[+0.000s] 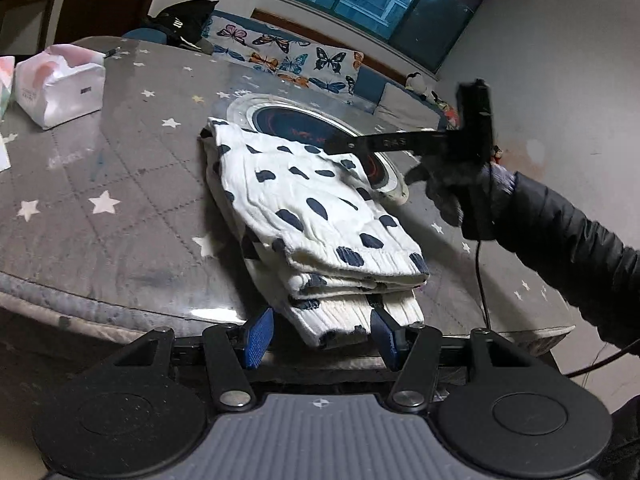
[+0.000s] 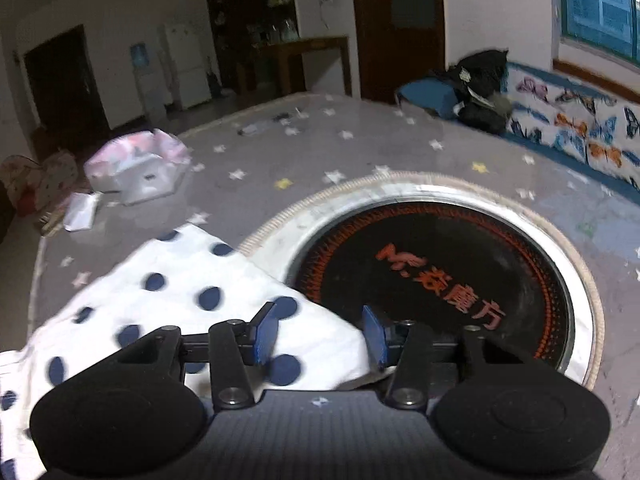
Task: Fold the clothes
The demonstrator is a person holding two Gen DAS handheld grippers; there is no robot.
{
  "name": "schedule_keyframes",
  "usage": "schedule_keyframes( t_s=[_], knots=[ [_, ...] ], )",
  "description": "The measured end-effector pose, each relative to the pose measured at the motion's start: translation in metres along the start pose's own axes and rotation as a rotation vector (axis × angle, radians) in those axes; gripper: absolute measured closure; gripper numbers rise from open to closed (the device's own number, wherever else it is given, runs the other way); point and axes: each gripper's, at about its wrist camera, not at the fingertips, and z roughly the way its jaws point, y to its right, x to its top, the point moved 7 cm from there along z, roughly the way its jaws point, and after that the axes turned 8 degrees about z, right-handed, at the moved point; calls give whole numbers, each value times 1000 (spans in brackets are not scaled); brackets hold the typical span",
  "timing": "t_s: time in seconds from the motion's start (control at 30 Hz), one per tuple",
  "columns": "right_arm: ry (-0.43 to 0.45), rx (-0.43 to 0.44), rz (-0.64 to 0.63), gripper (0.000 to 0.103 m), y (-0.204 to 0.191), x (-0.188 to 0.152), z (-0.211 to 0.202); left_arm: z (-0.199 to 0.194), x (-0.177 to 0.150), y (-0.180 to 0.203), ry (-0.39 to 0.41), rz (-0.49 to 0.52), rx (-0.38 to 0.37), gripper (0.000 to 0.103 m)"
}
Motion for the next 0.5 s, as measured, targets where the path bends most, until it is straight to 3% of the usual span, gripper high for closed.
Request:
schedule_keyframes(
  t_s=[0.13, 0.2, 0.27, 0.33, 0.5],
  knots=[
    [-5, -1, 37, 58, 11, 4, 5, 6, -3, 2, -8, 22, -1, 48],
    [-13, 6, 55, 64, 14, 0, 4, 9, -3, 0, -11, 27, 5, 48],
    [-12, 6, 61, 79, 15, -3, 1, 10, -2, -2, -5, 29, 7, 52],
    [-3, -6, 63, 86, 16, -5, -4, 12, 0, -4, 0, 36, 11, 57],
    [35, -77, 72, 92, 21, -14, -23, 17, 9, -13, 13, 50, 38, 60]
  ],
)
